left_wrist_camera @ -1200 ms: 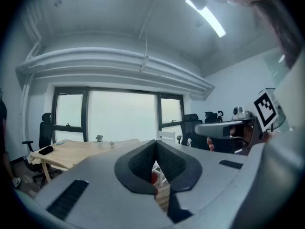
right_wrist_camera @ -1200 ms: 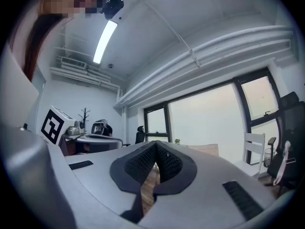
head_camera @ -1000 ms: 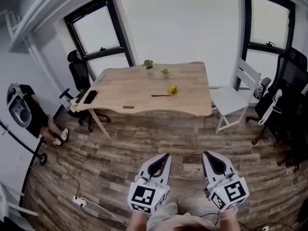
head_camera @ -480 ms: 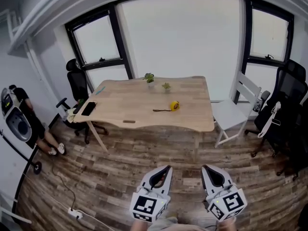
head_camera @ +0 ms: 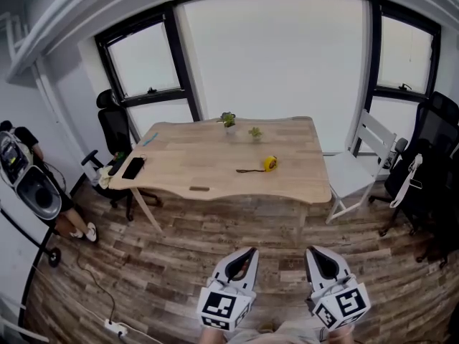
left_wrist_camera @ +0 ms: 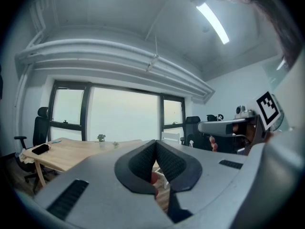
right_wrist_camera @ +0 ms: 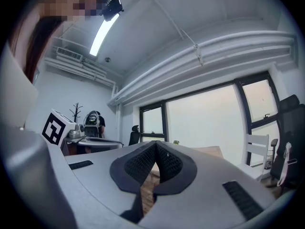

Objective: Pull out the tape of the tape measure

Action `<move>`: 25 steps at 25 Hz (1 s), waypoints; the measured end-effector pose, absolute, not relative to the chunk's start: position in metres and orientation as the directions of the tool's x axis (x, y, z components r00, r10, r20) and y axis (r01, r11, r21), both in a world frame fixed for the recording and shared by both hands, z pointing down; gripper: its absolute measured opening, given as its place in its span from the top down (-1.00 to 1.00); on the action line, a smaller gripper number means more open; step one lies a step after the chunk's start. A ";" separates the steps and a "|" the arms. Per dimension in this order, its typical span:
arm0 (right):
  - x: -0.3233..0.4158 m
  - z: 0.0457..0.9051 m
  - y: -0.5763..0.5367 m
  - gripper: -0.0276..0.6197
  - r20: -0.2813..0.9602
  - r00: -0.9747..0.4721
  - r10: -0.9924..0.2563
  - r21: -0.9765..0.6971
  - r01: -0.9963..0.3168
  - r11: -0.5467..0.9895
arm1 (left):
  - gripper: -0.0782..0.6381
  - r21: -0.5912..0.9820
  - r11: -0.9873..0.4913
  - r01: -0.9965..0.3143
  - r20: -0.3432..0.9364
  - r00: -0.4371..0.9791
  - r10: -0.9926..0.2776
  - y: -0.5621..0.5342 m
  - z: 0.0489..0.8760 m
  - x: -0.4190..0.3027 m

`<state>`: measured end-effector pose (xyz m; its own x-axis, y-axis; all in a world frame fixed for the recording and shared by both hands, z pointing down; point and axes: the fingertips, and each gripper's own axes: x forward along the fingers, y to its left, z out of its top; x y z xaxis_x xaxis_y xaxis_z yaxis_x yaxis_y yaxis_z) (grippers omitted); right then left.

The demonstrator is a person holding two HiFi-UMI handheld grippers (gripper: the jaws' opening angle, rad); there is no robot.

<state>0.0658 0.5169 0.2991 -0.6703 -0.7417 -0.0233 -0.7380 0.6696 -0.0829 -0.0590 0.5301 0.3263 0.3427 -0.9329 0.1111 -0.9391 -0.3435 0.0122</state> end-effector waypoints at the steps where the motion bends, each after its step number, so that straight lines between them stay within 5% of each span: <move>1: 0.061 0.298 0.515 0.93 -0.024 -0.666 -0.745 -0.081 -0.742 0.666 | 0.78 0.017 -0.345 -0.938 0.109 0.345 -0.932 0.527 0.325 -0.064; 25: 0.046 0.304 0.378 0.93 -0.027 -0.640 -0.768 -0.065 -0.765 0.640 | 0.78 0.023 -0.409 -0.912 0.155 0.407 -0.900 0.394 0.346 -0.059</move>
